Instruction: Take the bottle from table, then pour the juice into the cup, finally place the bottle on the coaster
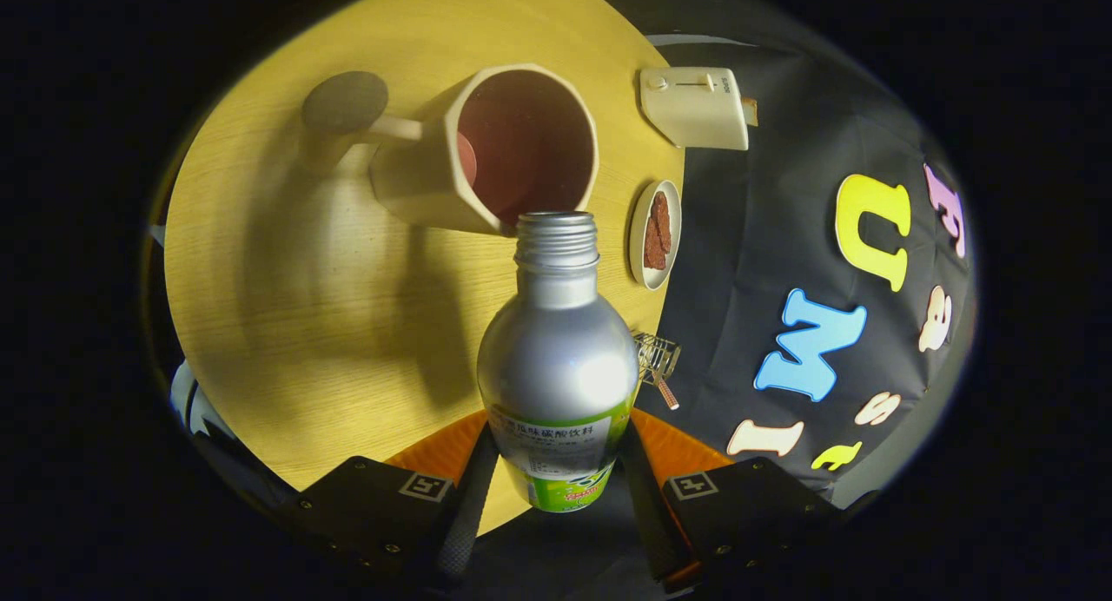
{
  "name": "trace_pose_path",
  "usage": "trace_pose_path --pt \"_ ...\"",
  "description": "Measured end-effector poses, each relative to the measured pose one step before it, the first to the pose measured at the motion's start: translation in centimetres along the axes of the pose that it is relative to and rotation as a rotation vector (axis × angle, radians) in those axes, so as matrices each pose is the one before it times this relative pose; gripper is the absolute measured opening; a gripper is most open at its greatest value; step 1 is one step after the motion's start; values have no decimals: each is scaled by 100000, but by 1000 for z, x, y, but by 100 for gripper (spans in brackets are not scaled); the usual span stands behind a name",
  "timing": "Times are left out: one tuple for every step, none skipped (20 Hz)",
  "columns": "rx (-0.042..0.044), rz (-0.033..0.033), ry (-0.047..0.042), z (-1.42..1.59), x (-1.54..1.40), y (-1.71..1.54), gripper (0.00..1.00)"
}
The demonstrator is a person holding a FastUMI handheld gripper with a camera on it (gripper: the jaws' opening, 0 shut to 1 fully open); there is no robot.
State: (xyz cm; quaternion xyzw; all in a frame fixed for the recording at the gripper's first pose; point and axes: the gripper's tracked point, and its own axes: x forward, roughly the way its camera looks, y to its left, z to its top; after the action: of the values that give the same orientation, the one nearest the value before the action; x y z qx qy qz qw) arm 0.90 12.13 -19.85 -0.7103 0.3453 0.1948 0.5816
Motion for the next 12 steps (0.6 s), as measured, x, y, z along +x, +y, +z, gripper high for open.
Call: trace_pose_path --pt "-1376 -127 503 44 -97 -189 76" --pt "-1326 -54 552 60 -83 -193 75" --pt "-1111 -180 441 -29 61 -173 75" --pt "-1369 154 636 -48 -12 -242 75" --pt "-1151 -66 177 -77 -28 -71 75" --pt "-995 181 493 -48 -57 -34 75" --pt "-728 208 418 -145 19 27 75" --pt "-561 248 426 -101 17 -54 75" --pt "-564 241 354 -69 9 11 75" --pt "-503 232 368 -5 7 -41 75" --pt "-384 160 368 -59 47 56 75" --pt "-226 64 109 0 -43 -124 75"
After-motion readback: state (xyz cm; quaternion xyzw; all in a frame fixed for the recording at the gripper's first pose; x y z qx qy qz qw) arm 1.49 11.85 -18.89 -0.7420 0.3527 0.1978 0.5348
